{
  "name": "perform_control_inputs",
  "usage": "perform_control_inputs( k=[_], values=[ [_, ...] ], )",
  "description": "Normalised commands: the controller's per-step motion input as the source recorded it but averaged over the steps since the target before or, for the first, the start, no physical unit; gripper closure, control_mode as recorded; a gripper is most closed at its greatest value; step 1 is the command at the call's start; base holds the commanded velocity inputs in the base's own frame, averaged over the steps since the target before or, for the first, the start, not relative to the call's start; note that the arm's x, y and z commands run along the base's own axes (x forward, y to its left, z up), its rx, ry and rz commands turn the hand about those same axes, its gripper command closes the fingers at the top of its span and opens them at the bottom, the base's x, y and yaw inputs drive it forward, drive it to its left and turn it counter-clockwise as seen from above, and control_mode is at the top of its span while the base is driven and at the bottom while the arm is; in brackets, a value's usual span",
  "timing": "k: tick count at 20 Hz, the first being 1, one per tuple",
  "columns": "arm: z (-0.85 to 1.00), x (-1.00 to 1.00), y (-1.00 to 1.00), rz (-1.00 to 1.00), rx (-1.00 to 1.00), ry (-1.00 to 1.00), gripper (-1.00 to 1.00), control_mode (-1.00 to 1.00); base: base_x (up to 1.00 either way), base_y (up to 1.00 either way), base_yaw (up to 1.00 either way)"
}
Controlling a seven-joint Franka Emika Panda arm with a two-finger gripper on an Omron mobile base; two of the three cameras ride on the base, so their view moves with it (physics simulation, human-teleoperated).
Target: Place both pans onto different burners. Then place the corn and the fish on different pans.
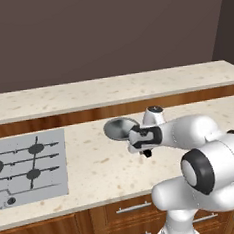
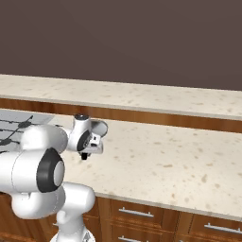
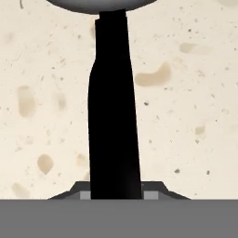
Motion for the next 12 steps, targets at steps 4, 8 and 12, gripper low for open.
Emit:
perform_control_inputs(
  k=[4, 8, 12],
  values=[
    [0.51, -0.38, 0.00, 0.00, 0.00, -0.11, 1.00, -1.00, 0.00, 0.00, 0.00],
    [0.56, -0.49, 0.00, 0.00, 0.00, -0.13, 1.00, -1.00, 0.00, 0.00, 0.00],
    [0.49, -0.62, 0.00, 0.00, 0.00, -0.11, 1.00, -1.00, 0.00, 0.00, 0.00]
  ],
)
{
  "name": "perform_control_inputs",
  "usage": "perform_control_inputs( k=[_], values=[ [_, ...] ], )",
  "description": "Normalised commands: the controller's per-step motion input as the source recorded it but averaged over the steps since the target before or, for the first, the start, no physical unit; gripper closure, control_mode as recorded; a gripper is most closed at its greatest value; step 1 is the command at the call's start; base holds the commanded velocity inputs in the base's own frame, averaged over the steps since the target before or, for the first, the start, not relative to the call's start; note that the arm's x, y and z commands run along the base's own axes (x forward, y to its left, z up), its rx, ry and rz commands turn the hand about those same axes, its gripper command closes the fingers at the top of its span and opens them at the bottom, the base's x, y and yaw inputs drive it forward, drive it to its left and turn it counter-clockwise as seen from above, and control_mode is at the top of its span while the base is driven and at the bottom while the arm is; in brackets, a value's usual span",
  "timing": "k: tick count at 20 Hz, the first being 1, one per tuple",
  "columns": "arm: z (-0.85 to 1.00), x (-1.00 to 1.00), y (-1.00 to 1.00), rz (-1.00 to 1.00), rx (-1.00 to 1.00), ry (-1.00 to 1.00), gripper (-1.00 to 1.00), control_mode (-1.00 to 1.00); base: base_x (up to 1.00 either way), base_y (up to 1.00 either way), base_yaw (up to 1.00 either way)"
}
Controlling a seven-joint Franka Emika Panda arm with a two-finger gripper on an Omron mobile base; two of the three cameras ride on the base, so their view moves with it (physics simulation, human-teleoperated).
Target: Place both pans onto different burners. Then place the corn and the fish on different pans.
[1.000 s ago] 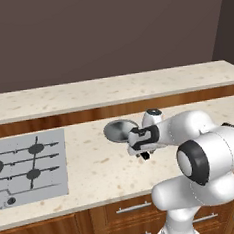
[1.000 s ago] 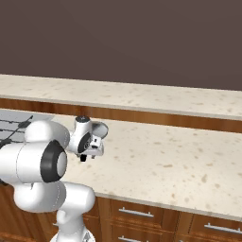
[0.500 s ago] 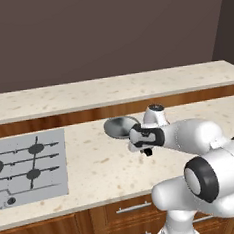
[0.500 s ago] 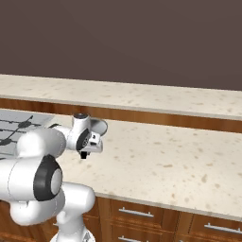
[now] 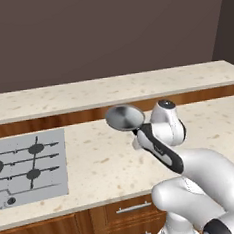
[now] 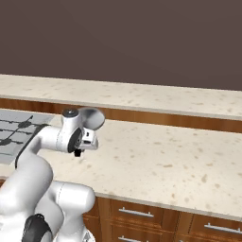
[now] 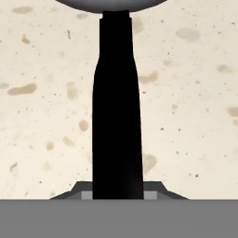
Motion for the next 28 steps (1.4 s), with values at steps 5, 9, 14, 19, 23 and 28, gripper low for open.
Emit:
perform_control_inputs(
  k=[5, 9, 14, 19, 23, 28],
  values=[
    [0.35, -0.54, 0.00, 0.00, 0.00, -0.06, 1.00, -1.00, 0.00, 0.00, 0.00],
    [0.27, -0.46, 0.03, 0.00, 0.00, -0.01, 1.00, -1.00, 0.00, 0.00, 0.00],
    [0.23, -0.31, 0.07, 0.00, 0.00, 0.00, 1.00, -1.00, 0.00, 0.00, 0.00],
    [0.12, -0.04, 0.04, 0.00, 0.00, 0.00, 1.00, 1.00, -0.05, 0.09, 0.00],
    [0.00, 0.00, 0.00, 0.00, 0.00, 0.00, 1.00, 1.00, -0.27, 0.35, 0.00],
    [0.00, 0.00, 0.00, 0.00, 0.00, 0.00, 1.00, 1.00, -0.34, 0.72, 0.00]
  ],
)
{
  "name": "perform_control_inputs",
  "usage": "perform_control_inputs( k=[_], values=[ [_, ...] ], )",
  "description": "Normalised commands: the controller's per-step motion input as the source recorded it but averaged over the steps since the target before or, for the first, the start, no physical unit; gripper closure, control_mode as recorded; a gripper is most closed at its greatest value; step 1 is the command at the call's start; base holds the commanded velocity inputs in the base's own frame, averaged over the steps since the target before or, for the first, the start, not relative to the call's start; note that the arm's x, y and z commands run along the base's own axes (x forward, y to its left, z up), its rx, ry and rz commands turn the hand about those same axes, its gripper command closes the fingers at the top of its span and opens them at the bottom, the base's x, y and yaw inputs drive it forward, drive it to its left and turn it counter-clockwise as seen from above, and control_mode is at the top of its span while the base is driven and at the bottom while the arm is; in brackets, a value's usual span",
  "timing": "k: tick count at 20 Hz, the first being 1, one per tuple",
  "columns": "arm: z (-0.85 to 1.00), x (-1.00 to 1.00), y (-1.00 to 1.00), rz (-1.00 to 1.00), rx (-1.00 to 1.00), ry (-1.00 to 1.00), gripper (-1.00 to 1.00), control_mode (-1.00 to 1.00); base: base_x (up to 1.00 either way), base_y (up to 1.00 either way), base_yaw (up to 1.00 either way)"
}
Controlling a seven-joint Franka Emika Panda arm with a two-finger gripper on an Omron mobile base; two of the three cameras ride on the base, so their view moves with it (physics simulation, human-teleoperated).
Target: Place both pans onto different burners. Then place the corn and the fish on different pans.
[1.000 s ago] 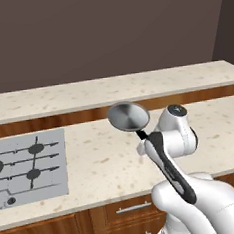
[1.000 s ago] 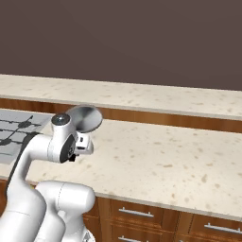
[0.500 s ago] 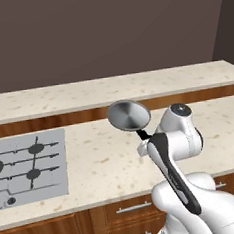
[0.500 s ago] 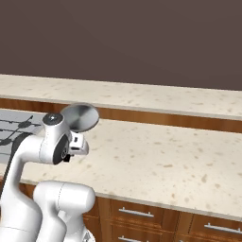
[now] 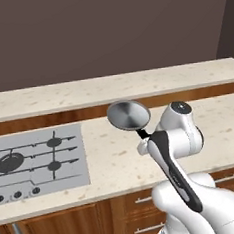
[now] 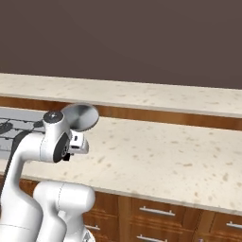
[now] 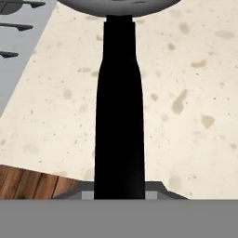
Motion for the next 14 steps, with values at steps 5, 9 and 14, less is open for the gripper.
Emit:
perform_control_inputs(
  k=[5, 9, 14],
  values=[
    [0.00, 0.00, 0.00, 0.00, 0.00, 0.00, 1.00, 1.00, -0.30, 0.95, 0.00],
    [0.00, 0.00, 0.00, 0.00, 0.00, 0.00, 1.00, 1.00, -0.12, 0.86, -0.01],
    [0.00, 0.00, 0.00, 0.00, 0.00, 0.00, 1.00, 1.00, 0.07, 0.46, -0.01]
  ],
)
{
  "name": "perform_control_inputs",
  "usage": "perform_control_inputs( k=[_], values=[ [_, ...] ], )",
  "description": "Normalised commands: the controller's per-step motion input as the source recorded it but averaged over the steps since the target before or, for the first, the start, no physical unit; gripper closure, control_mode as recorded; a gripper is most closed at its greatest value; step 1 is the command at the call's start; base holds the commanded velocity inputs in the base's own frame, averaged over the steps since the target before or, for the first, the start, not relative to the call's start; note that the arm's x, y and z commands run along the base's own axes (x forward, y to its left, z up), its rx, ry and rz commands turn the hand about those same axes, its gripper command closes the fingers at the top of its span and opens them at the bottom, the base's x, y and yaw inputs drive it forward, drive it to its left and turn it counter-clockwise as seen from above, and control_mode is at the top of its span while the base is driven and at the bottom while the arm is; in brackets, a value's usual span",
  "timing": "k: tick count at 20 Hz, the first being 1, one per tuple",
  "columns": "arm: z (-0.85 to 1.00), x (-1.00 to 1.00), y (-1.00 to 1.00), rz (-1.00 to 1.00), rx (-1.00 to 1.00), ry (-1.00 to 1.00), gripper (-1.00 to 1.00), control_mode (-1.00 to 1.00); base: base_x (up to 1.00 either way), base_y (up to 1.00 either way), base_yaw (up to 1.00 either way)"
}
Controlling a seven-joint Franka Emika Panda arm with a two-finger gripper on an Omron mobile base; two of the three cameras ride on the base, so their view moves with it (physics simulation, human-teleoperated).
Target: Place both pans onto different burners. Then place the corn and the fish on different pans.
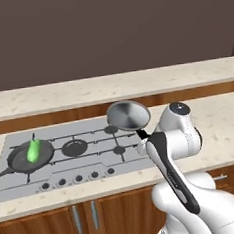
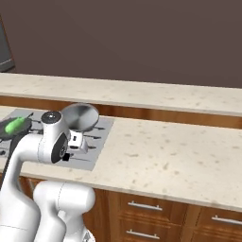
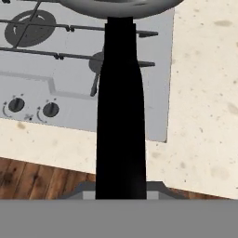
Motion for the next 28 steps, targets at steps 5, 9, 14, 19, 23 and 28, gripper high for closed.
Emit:
perform_control_inputs(
  k=[5, 9, 14, 19, 23, 28],
  values=[
    [0.00, 0.00, 0.00, 0.00, 0.00, 0.00, 1.00, 1.00, 0.16, 0.37, -0.06],
    [0.00, 0.00, 0.00, 0.00, 0.00, 0.00, 1.00, 1.00, 0.13, 0.55, -0.11],
    [0.00, 0.00, 0.00, 0.00, 0.00, 0.00, 1.00, 1.00, 0.13, 0.48, -0.06],
    [0.00, 0.00, 0.00, 0.00, 0.00, 0.00, 1.00, 1.00, 0.32, 0.09, 0.00],
    [0.00, 0.00, 0.00, 0.00, 0.00, 0.00, 1.00, 1.00, 0.40, 0.00, 0.00],
    [0.00, 0.00, 0.00, 0.00, 0.00, 0.00, 1.00, 1.00, 0.45, 0.00, 0.00]
  ],
)
